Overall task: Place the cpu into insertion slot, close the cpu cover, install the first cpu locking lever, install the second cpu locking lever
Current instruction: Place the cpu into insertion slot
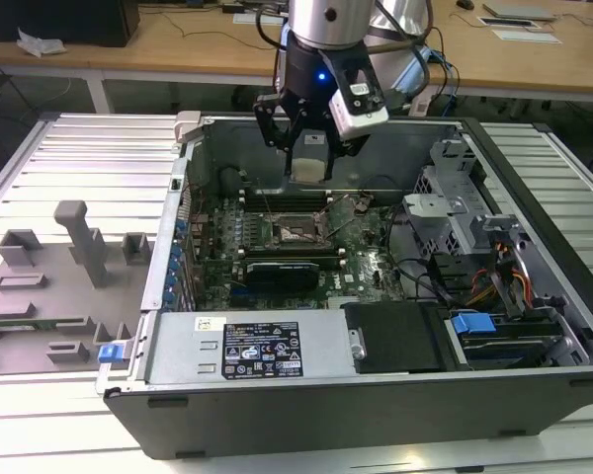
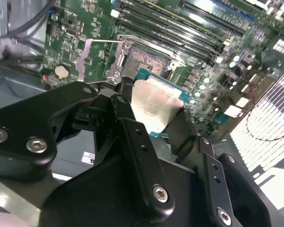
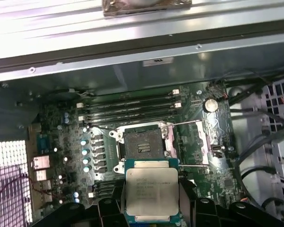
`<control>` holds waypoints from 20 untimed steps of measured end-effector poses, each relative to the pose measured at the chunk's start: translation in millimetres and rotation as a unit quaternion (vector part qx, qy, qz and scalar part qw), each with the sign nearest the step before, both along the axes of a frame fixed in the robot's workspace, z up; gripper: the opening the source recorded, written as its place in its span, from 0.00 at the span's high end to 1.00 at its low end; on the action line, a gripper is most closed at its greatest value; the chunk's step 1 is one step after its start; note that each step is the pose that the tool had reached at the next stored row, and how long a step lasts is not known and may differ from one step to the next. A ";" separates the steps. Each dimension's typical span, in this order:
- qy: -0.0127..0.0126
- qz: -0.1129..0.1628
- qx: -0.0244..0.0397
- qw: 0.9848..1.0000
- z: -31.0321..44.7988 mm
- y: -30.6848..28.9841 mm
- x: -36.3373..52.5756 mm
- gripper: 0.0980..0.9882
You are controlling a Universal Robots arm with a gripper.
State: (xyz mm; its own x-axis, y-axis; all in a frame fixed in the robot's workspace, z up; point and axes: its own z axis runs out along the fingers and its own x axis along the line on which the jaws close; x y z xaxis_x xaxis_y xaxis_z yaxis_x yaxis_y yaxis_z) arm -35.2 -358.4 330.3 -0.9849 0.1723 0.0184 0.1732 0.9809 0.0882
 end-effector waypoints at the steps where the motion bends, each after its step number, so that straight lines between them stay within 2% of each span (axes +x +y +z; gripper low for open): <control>1: 0.000 -0.007 0.000 1.000 -0.3 0.0 0.0 0.50; 5: 0.000 -0.047 0.000 0.999 -1.7 0.0 0.0 0.50; 7: 0.000 -0.074 0.000 0.997 -2.5 0.0 0.0 0.50; 11: 0.000 -0.111 0.000 0.994 -3.6 0.0 0.0 0.50; 17: 0.000 -0.162 0.000 0.987 -4.6 0.0 0.0 0.50; 20: 0.000 -0.203 0.000 0.979 -5.2 0.0 0.0 0.50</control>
